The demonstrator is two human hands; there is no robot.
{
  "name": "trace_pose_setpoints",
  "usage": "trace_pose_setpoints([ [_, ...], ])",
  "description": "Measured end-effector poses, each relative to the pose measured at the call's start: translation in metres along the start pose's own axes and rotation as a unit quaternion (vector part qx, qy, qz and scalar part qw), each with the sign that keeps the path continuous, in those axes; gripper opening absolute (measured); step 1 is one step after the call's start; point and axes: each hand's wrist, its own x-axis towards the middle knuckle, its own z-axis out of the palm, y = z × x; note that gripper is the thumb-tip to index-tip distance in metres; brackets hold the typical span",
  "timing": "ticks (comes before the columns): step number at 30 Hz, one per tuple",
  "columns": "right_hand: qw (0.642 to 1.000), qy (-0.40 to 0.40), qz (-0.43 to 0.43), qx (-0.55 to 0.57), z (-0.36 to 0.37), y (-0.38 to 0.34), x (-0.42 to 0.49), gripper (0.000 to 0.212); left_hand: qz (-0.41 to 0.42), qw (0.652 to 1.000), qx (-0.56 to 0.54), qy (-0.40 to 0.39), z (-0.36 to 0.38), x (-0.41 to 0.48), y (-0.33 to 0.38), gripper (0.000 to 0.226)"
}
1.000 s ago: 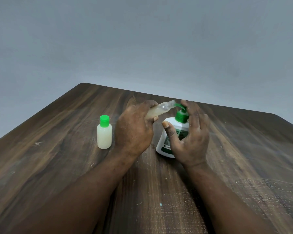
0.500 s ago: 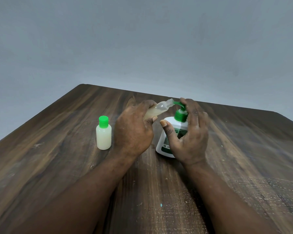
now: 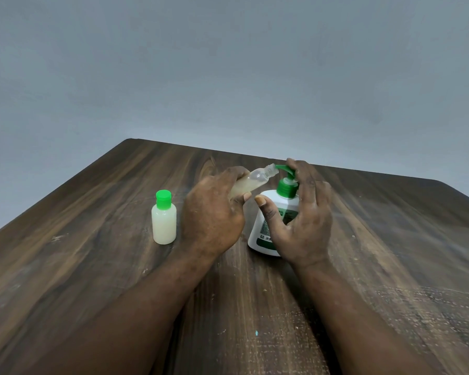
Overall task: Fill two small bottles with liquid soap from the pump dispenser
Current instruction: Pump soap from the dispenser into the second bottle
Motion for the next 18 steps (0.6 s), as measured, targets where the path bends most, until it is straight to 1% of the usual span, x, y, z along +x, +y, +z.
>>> trace_pose_setpoints([
  [6,1.0,0.002,0.001,-0.012,0.0021,-0.0017,-0.0018,0.089,0.005,1.0,-0.002,0.007,-0.0015,-0.0003,-0.0002,0.035],
  [18,1.0,0.011,-0.001,-0.006,-0.0004,-0.0045,0.002,0.089,0.003,1.0,-0.004,0.008,-0.0002,-0.0005,0.0004,0.035],
])
